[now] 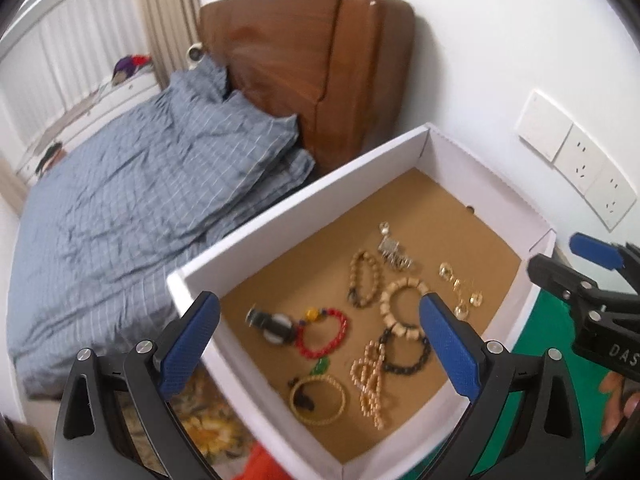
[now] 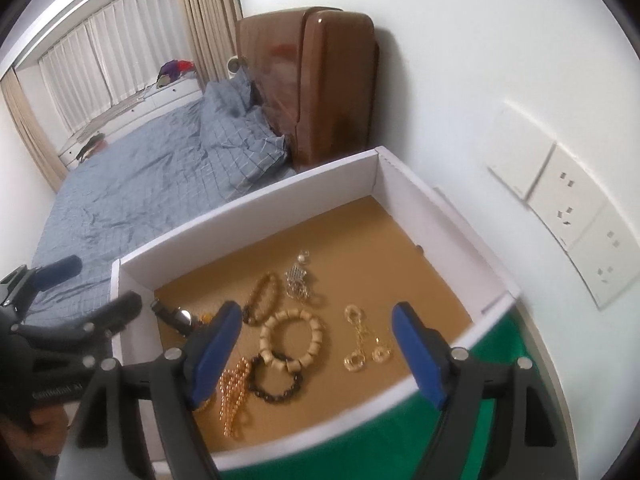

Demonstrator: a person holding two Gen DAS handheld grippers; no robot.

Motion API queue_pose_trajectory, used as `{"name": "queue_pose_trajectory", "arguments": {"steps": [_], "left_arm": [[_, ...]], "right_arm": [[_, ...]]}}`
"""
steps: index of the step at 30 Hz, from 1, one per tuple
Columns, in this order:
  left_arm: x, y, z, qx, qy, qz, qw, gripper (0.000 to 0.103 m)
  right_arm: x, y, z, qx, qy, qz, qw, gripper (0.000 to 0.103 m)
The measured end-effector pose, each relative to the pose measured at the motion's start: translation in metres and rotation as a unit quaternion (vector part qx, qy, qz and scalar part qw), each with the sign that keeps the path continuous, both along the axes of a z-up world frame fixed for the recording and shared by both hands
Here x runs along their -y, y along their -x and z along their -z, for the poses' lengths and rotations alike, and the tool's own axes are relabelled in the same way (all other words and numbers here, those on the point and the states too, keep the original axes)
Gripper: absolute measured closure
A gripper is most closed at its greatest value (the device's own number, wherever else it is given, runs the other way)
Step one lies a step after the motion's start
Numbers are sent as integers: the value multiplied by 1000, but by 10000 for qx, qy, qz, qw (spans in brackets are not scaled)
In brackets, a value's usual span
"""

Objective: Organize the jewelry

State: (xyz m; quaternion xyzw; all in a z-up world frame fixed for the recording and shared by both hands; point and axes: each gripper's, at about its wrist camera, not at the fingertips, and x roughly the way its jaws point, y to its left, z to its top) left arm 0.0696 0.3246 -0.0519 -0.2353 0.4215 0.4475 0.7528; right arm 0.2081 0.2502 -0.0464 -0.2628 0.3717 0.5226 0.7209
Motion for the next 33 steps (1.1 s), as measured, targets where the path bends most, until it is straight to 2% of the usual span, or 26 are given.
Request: {"name": "queue_pose_trajectory", "arguments": {"steps": [8,11,14,21,27,33], "left_arm": [[18,19,-6,-163,135,-105,9997,3],[20,24,-4,-151,309,-153,9993,3],[23,28,-5,-182,295,-205,9992,3],[25,26,-9,-213,213,-238,9993,3],[25,27,-2,-210,343,-250,9989,3],[26,25,-3,-203,271,-278,9990,3]], "right_arm": [[12,35,-4,75,179,-195,9996,23],[14,45,-4,42,256,-260,9993,23],[15,52,-6,44,341,-301,9990,22],[16,48,2,-13,501,-172,9986,20],[19,46,6,-28,515,-85,9986,20],[17,44,4,-66,476,-66,9988,20]]}}
